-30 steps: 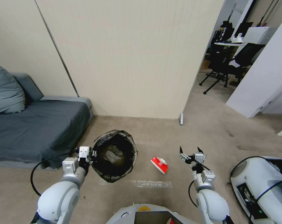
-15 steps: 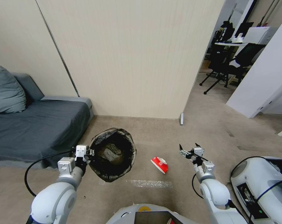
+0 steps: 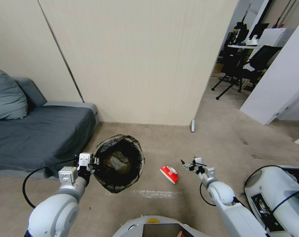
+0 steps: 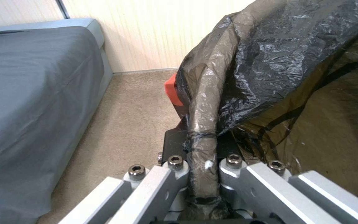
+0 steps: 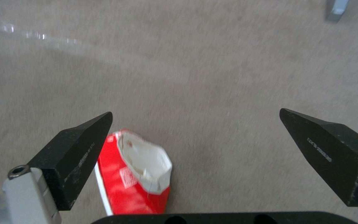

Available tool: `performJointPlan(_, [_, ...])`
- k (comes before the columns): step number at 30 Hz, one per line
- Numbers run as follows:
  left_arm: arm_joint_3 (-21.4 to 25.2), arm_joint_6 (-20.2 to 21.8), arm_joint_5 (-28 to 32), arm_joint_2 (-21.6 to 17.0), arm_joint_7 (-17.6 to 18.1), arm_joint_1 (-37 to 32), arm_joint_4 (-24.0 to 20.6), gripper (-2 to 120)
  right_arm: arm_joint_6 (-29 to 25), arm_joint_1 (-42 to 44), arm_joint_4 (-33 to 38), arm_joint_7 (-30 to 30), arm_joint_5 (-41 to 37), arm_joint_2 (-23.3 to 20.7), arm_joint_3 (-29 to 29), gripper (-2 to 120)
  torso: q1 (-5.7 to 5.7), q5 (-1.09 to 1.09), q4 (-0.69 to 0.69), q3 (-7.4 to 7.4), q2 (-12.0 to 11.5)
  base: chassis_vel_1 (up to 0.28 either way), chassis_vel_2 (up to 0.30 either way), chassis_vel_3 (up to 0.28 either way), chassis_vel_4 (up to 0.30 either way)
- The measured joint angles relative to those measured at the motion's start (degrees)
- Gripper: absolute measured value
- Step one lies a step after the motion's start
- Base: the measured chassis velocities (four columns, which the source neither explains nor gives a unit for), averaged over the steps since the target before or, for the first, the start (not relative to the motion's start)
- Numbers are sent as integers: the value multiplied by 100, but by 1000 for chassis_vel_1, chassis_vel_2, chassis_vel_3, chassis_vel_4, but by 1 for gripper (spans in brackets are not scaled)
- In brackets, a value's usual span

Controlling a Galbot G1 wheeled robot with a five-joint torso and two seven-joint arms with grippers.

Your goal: Pick up the trash bin, then pick up the garbage from the floor and place it into the trash bin.

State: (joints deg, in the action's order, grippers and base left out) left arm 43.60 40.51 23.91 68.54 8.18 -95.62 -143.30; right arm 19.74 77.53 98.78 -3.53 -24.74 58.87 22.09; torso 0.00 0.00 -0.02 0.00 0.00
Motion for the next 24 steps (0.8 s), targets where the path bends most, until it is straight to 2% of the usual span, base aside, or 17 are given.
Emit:
performJointPlan(10, [20,13,49,3,0,-32,0,1,176,-445,-644,-111,-80,-138,-633,100,0,1,2,0,0,0,0,0,0])
performJointPlan(24, [11,17,70,6,-8,-22,0,1,187,-747,-1200,-491,134,-166,-962,100,0,0,1,0,0,0,0,0,0])
